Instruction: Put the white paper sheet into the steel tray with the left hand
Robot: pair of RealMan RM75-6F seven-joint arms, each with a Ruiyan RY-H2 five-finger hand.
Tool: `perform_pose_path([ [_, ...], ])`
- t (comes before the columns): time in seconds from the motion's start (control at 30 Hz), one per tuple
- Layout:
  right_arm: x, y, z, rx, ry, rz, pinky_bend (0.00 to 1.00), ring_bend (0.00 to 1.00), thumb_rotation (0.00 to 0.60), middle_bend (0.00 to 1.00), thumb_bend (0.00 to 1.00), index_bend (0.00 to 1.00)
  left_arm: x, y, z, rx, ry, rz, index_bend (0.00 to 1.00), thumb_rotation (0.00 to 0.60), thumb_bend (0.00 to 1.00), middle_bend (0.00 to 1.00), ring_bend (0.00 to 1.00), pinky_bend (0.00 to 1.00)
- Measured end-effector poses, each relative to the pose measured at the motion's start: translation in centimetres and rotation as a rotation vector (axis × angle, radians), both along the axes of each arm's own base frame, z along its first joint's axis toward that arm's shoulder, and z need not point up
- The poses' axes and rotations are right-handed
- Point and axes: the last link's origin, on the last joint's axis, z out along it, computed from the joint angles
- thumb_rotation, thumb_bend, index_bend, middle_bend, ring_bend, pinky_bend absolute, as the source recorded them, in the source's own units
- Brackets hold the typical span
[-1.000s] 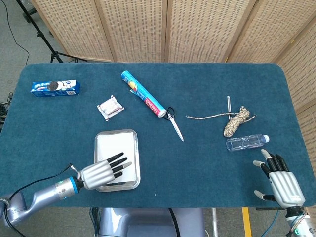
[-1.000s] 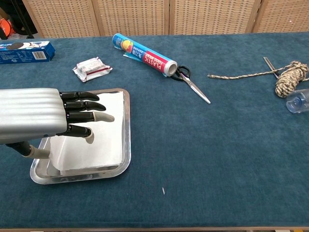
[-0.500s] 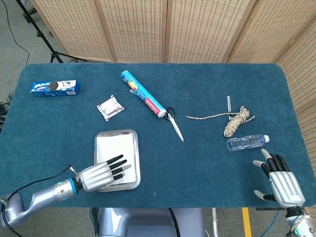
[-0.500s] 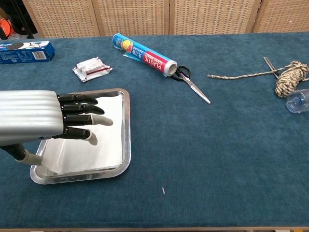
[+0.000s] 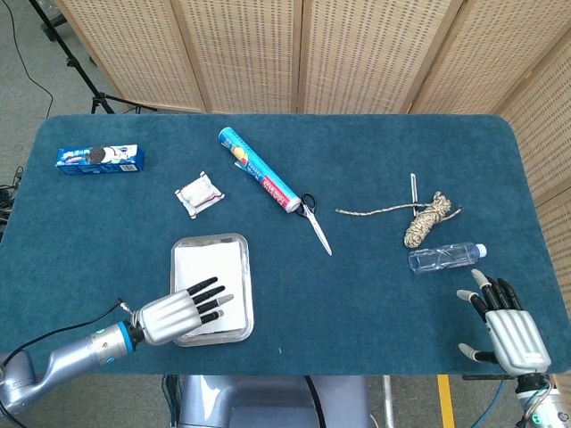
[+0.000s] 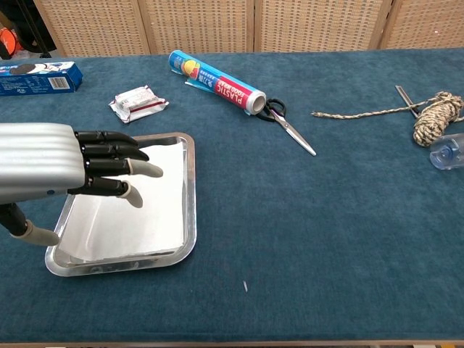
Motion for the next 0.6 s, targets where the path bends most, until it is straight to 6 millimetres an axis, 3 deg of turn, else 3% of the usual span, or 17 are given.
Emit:
perform_pose_path([
  [0.33, 0.1, 0.0, 0.1, -0.004, -0.004, 0.003, 0.0, 0.0, 0.6, 0.0, 0.0, 0.23, 0.9, 1.4, 3.7, 0.144, -0.119, 0.052, 0.23, 0.6, 0.0, 0.0, 0.0, 0.0],
  [0.6, 0.2, 0.0, 0.1, -0.012, -0.016, 0.017, 0.0, 0.0, 0.6, 0.0, 0.0, 0.23, -0.9, 1.0, 6.6, 0.308, -0.264, 0.24, 0.23, 0.6, 0.0, 0.0, 0.0, 0.0],
])
